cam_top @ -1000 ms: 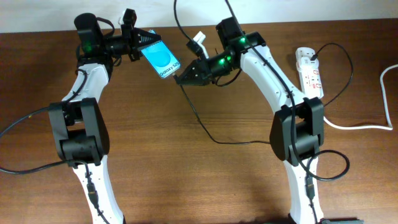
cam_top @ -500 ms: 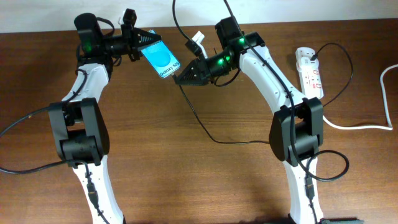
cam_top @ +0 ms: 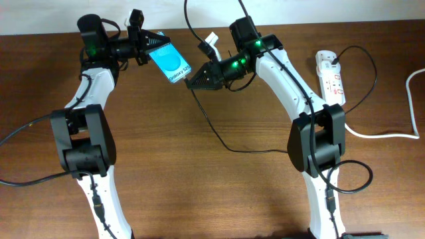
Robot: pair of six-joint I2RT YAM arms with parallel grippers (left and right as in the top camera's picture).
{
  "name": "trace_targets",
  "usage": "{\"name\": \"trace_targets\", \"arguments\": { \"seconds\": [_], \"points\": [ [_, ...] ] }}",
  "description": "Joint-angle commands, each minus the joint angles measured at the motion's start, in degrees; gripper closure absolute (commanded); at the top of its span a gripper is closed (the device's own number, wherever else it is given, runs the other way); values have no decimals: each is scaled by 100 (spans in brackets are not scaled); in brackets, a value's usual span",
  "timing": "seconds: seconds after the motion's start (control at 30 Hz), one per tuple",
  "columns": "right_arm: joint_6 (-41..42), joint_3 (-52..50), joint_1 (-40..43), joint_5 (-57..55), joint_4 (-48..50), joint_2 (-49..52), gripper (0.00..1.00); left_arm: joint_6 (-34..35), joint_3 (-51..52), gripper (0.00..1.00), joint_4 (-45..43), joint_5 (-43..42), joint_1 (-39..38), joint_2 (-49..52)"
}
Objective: Plug charger to phone and switch on socket
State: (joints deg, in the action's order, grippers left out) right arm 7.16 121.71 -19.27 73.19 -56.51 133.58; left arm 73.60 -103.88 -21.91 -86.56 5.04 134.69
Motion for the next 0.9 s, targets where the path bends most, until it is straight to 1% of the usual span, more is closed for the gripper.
{"name": "trace_targets", "arguments": {
  "seconds": [0.0,0.07,0.37,0.47,0.7,0.77,0.87],
  "points": [
    [-17,35,-42,186,44,85,96,33,-74,100,-68,-66,-2,9],
    [-20,35,-98,203,46,85,96,35,-74,100,-205,-68,-13,9],
    [0,35,-92,199,109,85,96,35,-74,100,-208,-92,-83,9],
    [195,35,-85,116,249,85,96,33,-74,100,-208,-92,-81,9],
    [348,35,20,76,258,181,96,33,-74,100,-212,-133,-81,9],
    [350,35,22,74,262,184,96,35,-74,100,-358,-136,-81,9],
    [612,35,66,70,474,184,96,57,-74,100,-463,-136,-81,9]
  ]
}}
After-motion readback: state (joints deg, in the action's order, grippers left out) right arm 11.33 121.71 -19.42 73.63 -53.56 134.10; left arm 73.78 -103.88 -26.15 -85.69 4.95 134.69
